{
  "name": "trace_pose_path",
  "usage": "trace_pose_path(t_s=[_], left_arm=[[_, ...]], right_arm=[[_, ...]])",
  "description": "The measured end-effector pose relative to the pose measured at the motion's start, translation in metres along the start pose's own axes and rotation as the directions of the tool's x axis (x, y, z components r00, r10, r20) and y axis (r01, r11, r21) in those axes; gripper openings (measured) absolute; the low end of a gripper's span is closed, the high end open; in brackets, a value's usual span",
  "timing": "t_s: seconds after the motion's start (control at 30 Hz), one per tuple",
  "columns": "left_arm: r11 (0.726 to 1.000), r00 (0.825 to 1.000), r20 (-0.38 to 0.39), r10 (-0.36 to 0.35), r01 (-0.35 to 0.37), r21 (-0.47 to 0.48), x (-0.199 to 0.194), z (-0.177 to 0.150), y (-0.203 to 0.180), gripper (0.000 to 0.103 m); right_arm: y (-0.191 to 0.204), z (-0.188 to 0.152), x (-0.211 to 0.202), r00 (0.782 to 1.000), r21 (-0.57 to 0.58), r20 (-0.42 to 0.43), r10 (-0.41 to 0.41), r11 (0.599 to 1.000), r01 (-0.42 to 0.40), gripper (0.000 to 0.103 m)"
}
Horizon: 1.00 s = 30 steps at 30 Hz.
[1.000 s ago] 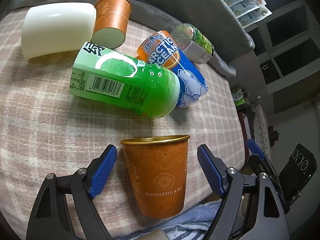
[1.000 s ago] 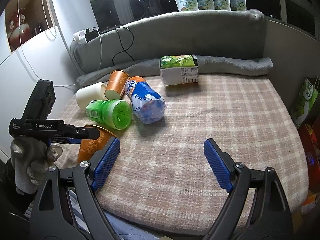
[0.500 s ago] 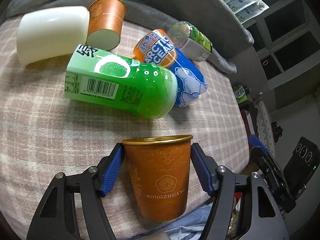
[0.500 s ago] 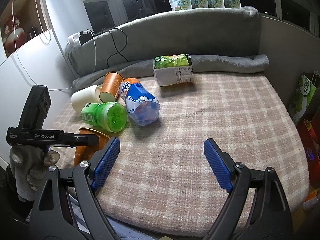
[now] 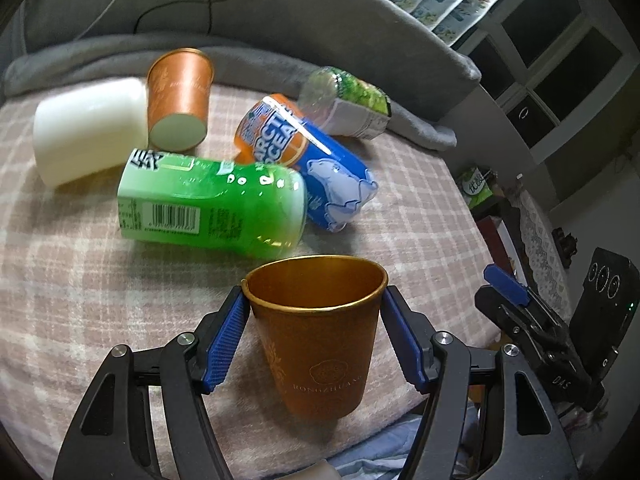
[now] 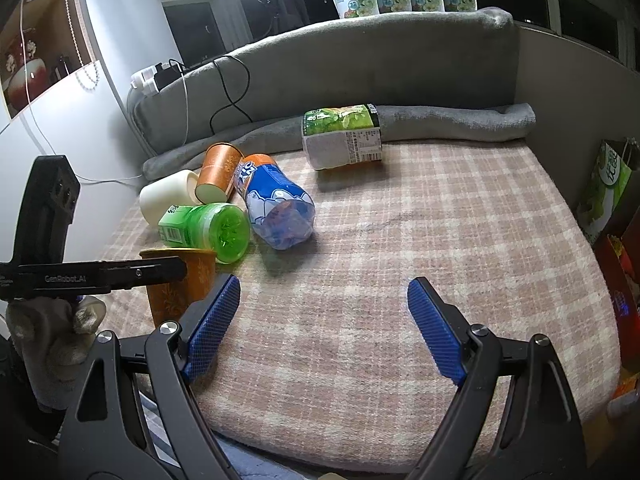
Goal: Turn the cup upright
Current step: 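Lower the upright cup onto the table with the left gripper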
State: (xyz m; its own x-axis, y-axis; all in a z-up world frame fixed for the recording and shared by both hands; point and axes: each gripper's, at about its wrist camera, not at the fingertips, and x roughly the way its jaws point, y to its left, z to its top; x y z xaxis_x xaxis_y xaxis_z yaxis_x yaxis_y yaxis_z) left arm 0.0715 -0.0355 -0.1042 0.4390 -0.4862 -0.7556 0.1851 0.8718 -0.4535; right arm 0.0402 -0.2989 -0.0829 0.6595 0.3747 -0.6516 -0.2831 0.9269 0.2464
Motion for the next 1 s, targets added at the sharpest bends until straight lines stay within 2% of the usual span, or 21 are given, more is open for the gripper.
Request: trace_pose_path(t_s=[0.5, 0.8, 1.0], left_arm=[[0.989, 0.993, 0.091, 0.076, -0.087, 0.121, 0.002, 0.002, -0.027, 0.067], [0.959, 0.971, 0.199, 0.135, -0.178, 0.219, 0.004, -0.001, -0.048, 0.067], [0.940, 0.962, 0.222, 0.158, -0.215, 0.264, 0.009, -0.003, -0.056, 0.066]], right_arm=[[-0.009, -0.001, 0.000, 1.000, 0.024, -0.004, -0.006, 1.000, 0.006, 0.088], [-0.013, -0.001, 0.002, 1.000, 0.038, -0.007, -0.006, 0.999, 0.007, 0.088], [-0.013, -0.002, 0.002, 1.000, 0.038, -0.007, -0.006, 0.999, 0.006, 0.088]])
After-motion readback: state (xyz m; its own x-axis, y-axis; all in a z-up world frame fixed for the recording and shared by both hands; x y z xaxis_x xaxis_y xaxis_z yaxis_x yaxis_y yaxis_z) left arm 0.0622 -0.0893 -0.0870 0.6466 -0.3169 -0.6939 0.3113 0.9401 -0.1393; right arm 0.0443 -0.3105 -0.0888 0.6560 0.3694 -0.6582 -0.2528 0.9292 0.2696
